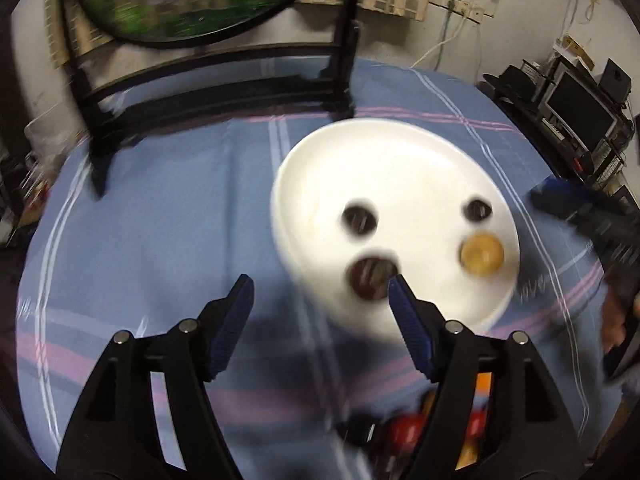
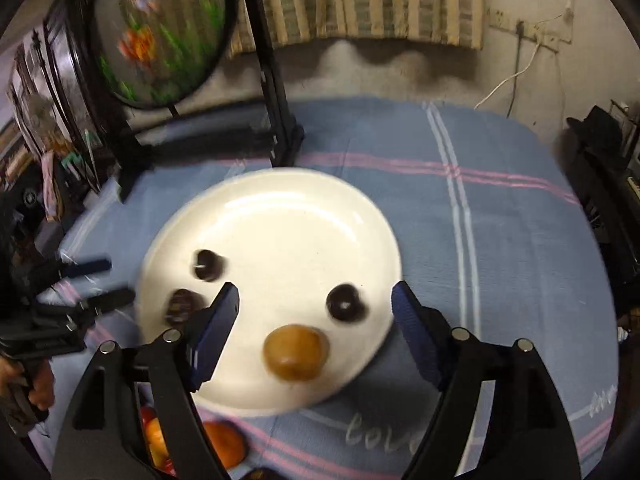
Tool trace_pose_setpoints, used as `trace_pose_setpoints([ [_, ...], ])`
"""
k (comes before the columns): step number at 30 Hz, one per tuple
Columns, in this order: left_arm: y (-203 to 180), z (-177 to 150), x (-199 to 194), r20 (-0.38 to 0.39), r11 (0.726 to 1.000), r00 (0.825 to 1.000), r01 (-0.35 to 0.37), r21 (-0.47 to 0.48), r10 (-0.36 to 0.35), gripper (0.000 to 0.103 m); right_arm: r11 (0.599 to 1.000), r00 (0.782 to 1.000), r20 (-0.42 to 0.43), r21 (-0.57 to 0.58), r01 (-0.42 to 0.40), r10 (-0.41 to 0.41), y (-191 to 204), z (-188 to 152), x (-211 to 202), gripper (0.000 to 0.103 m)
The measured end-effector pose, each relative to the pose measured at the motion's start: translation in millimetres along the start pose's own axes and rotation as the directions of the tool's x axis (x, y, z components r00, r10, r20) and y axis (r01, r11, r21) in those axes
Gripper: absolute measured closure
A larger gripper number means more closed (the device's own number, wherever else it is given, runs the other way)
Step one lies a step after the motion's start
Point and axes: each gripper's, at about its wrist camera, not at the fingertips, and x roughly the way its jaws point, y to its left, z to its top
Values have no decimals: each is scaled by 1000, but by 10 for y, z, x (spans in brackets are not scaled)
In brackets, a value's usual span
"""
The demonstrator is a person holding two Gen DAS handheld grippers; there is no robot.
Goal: Organize fruits
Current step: 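Grasp a speckled yellow pear with the left tool while the right tool grasps a mangosteen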
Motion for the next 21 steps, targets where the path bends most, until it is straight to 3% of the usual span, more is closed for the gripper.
trace_pose_setpoints([
  [4, 96, -571, -272, -35, 999, 999, 1, -37, -2, 29, 1000, 1000, 5, 2, 8, -8, 45, -502, -470, 23],
  [6, 100, -822, -323, -63, 998, 998, 23, -60, -27, 29, 999, 999, -16, -15, 44, -44, 93, -803, -607, 23],
  [10, -54, -1203, -479, -62, 994, 994, 89, -65, -93, 29, 999, 997, -75, 34, 13, -11, 125, -1435, -842, 23],
  [15, -486, -1278, -513, -56, 989, 995, 94, 111, -88, 29, 999, 995, -96, -3, 36, -36, 176, -1676, -1008, 23],
  [21, -691, -1285, -318, -93, 974, 988, 137, 178, -121, 30, 998, 996, -56, 10, 67, -66, 133, -1692, -1190, 23],
])
